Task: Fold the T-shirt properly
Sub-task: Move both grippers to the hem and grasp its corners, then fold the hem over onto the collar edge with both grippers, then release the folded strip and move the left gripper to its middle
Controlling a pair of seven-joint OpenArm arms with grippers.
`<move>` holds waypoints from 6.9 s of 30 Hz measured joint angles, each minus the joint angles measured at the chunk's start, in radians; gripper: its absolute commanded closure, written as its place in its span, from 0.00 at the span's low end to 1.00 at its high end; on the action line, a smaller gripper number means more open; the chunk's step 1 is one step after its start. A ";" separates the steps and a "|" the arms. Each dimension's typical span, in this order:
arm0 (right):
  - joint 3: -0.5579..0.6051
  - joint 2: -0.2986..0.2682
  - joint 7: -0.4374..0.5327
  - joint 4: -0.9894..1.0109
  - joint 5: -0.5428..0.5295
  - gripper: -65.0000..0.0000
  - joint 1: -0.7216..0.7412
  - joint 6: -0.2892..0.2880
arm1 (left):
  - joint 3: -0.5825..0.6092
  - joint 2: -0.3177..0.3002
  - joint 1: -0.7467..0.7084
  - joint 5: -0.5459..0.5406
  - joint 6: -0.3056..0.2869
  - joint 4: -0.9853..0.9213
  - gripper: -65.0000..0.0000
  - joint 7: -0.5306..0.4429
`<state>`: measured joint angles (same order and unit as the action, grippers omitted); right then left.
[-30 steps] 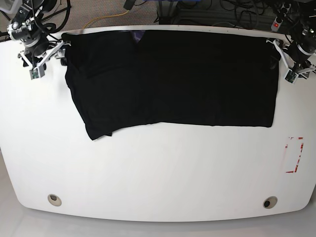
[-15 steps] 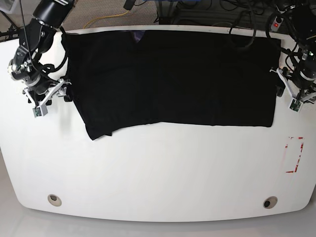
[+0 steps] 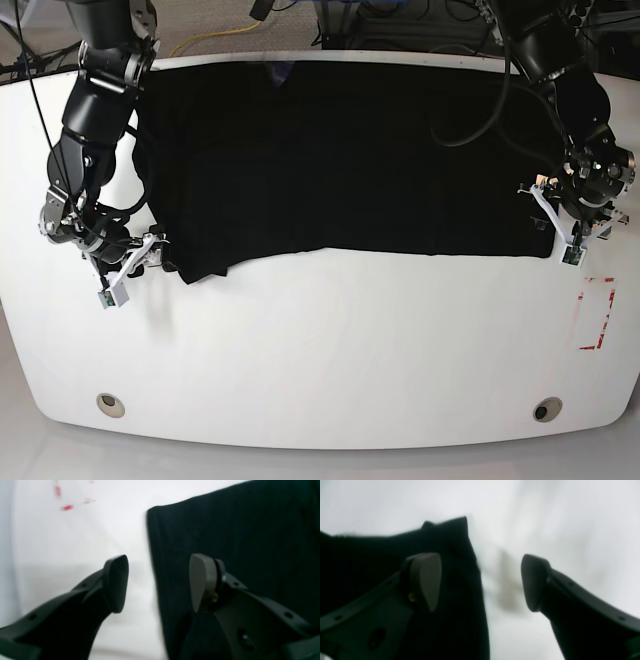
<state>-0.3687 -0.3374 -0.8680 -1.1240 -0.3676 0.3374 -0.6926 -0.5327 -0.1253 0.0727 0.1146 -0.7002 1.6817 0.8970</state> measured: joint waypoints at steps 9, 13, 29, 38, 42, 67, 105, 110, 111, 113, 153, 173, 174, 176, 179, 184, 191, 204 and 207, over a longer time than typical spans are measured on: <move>0.175 -0.031 0.180 0.310 -0.002 0.29 0.160 0.001 | -0.002 -0.003 0.097 0.010 0.000 -0.224 0.44 -0.138; 0.213 -0.024 0.219 0.381 -0.002 0.45 0.182 0.002 | -0.001 -0.005 0.110 0.013 0.000 -0.282 0.44 -0.185; 0.215 -0.003 0.220 0.386 0.001 0.41 0.185 0.004 | -0.002 -0.019 0.211 0.008 0.209 -0.492 0.27 -0.317; 0.214 -0.009 0.221 0.386 0.002 0.39 0.179 0.064 | 0.002 -0.050 0.237 0.007 0.211 -0.631 0.27 -0.369; 0.215 -0.006 0.223 0.386 0.000 0.36 0.180 0.064 | -0.002 -0.064 0.242 0.001 0.214 -0.690 0.27 -0.424; 0.213 -0.005 0.263 0.374 -0.022 1.00 0.120 0.053 | -0.002 -0.082 0.242 -0.014 0.047 -0.710 0.96 -0.430; -0.033 -0.017 -0.184 -0.739 -0.045 1.00 -0.367 -0.001 | -0.006 -0.029 -0.054 -0.008 -0.005 -0.001 0.98 -0.156; -0.098 -0.017 -0.187 -0.781 -0.150 1.00 -0.468 0.000 | -0.005 -0.015 -0.110 -0.008 -0.005 0.097 0.98 -0.064; -0.107 -0.018 -0.196 -0.781 -0.164 1.00 -0.485 0.000 | -0.005 -0.014 -0.122 -0.010 -0.005 0.116 0.98 -0.043; -0.124 -0.017 -0.211 -0.780 -0.186 1.00 -0.516 0.000 | -0.005 -0.014 -0.145 -0.011 -0.005 0.142 0.98 -0.013; -0.206 0.110 -0.210 -0.839 -0.322 0.47 -0.657 0.000 | 0.028 -0.074 -0.399 -0.245 0.000 0.265 0.32 0.028; -0.083 0.128 -0.002 -0.478 -0.087 0.80 -0.600 -0.025 | 0.083 -0.063 -0.376 -0.134 0.003 0.051 0.32 -0.038; -0.084 0.118 0.013 -0.447 -0.095 0.80 -0.582 -0.034 | 0.085 -0.063 -0.351 -0.128 0.003 0.027 0.32 -0.039; -0.084 0.092 0.037 -0.380 -0.110 0.80 -0.534 -0.038 | 0.107 -0.062 -0.309 -0.122 0.003 -0.022 0.32 -0.058; -0.082 0.055 0.079 -0.281 -0.095 0.80 -0.462 -0.030 | 0.166 -0.064 -0.235 -0.131 0.007 -0.094 0.32 -0.092; -0.051 -0.006 0.128 -0.156 -0.100 0.80 -0.369 -0.036 | 0.200 -0.056 -0.169 -0.134 0.004 -0.142 0.32 -0.092; 0.019 -0.034 0.108 -0.113 -0.058 0.80 -0.285 -0.014 | 0.175 -0.043 -0.152 -0.223 -0.001 -0.105 0.30 -0.013; 0.021 -0.031 0.098 -0.114 -0.054 0.80 -0.273 -0.011 | -0.086 -0.053 -0.133 -0.601 0.004 -0.075 0.21 0.126; 0.020 -0.023 0.101 -0.115 -0.055 0.80 -0.273 -0.011 | -0.085 -0.051 -0.109 -0.608 0.003 -0.170 0.21 0.128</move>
<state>-0.3489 -0.3603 -0.7670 -1.2392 -0.4221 0.0647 -0.7033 -0.6174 -0.1764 -0.0368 -0.4938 -0.6971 1.5116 1.0248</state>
